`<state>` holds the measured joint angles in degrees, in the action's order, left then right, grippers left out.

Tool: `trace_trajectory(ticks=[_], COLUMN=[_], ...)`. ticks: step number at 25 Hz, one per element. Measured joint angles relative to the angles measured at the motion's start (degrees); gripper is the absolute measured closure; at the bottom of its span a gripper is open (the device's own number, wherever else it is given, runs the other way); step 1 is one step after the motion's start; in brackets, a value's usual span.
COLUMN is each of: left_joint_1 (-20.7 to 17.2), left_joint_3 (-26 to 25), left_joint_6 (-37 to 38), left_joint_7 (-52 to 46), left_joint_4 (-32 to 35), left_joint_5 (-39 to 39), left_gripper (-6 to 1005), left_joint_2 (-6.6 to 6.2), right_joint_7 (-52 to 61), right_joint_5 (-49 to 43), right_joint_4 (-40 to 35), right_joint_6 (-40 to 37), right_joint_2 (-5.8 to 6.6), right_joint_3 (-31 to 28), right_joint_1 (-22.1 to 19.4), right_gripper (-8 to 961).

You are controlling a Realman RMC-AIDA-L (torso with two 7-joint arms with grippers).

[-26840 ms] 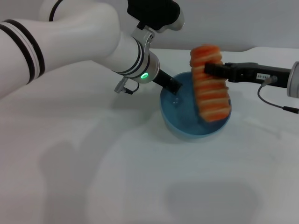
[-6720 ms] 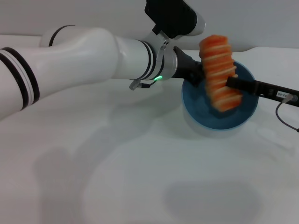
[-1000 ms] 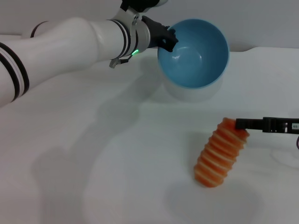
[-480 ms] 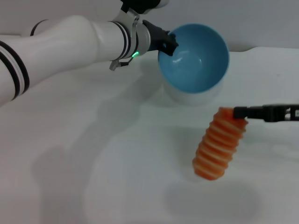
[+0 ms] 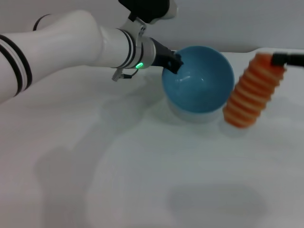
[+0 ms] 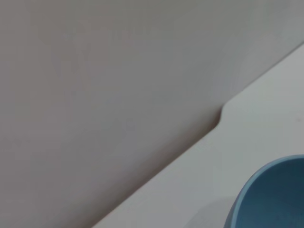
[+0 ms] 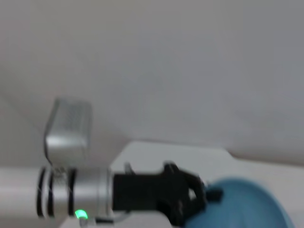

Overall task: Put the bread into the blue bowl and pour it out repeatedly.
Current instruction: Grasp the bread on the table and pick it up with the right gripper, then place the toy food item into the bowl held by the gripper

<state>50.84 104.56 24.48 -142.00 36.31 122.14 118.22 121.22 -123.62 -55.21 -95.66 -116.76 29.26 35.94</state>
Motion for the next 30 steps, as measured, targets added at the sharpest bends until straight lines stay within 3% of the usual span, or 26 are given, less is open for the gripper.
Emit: trace_trajectory(ticks=[9,13,20,30], left_joint_1=[2.01,1.59,1.50,1.16], left_joint_3=[1.70,4.86,5.20,5.16], left_joint_6=[7.32,7.28,6.64,5.79], left_joint_7=[-2.64,-4.31,-4.53,-4.53], left_joint_4=[2.24,4.83,5.59,5.18], left_joint_5=[-0.34,-0.39,-0.42,-0.43], left_gripper=[999,999,1000,1001], left_joint_2=[0.59,0.62,0.80,0.74], right_joint_7=[-0.02,-1.50,-3.75,-8.75], right_joint_5=[3.75,3.88,4.43,4.61], right_joint_4=[-0.94,3.48,13.98,16.61], right_joint_6=[1.58,4.25,7.70,11.63], right_joint_2=[0.46,0.42,1.23,-0.04], right_joint_3=[-0.75,0.22,0.55,0.75], right_joint_1=[1.05,1.29,2.77,1.95], right_gripper=[929,931,921,877])
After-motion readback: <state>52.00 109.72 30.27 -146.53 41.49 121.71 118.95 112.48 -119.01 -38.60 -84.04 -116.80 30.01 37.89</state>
